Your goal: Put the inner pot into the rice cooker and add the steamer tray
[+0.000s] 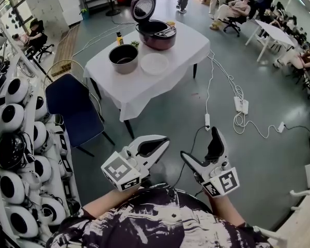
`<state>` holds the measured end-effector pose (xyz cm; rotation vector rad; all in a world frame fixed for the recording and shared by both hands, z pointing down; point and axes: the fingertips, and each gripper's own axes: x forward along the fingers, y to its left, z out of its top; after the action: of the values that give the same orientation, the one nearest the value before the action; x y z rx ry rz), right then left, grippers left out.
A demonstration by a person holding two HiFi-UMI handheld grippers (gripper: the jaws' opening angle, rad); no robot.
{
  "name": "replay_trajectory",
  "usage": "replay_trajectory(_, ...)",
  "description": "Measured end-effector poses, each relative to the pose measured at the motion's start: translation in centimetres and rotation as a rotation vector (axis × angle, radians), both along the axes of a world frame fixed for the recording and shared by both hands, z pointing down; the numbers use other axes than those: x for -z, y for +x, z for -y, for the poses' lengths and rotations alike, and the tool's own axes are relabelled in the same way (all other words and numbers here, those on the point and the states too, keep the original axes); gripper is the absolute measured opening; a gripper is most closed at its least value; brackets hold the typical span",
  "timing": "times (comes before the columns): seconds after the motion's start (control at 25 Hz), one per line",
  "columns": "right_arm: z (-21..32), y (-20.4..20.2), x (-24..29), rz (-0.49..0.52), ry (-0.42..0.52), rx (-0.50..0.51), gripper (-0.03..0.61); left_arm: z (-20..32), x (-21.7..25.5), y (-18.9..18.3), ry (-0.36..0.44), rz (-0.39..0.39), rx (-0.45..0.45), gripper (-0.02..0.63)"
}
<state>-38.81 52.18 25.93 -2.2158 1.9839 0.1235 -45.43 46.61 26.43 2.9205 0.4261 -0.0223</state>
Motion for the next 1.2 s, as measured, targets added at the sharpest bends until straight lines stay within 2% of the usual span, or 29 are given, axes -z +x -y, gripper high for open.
replay_trajectory(0.04, 0.0, -0.1, 0.1, -0.014, 0.005, -0.003, 0.526, 0.0, 0.0, 0.0, -0.001, -0.001, 0.001, 0.005)
replay_trajectory(0.12, 0.0, -0.1, -0.1, -0.019, -0.001, 0.009, 0.537, 0.0, 0.0, 0.2, -0.001, 0.003, 0.004, 0.005)
replay_trajectory(0.4, -0.6, 1.1, -0.6, -0.002, -0.013, 0.027, 0.537, -0.8, -0.4, 1.7, -0.001, 0.011, 0.01, 0.005)
replay_trajectory(0.76, -1.6, 5.8, 0.8, -0.022, 0.007, 0.066, 0.537, -1.9, -1.4, 6.2, -0.004, 0.035, 0.01, 0.005)
replay_trajectory(0.96, 0.9, 9.2, 0.6, -0.012, 0.016, 0.085, 0.537, 0.7, -2.6, 9.7, -0.007, 0.058, 0.011, 0.005)
replay_trajectory(1.2, 5.8, 14.4, 0.1, -0.038, 0.017, 0.078, 0.537, 5.3, -3.6, 16.3, 0.0, 0.032, -0.036, 0.005)
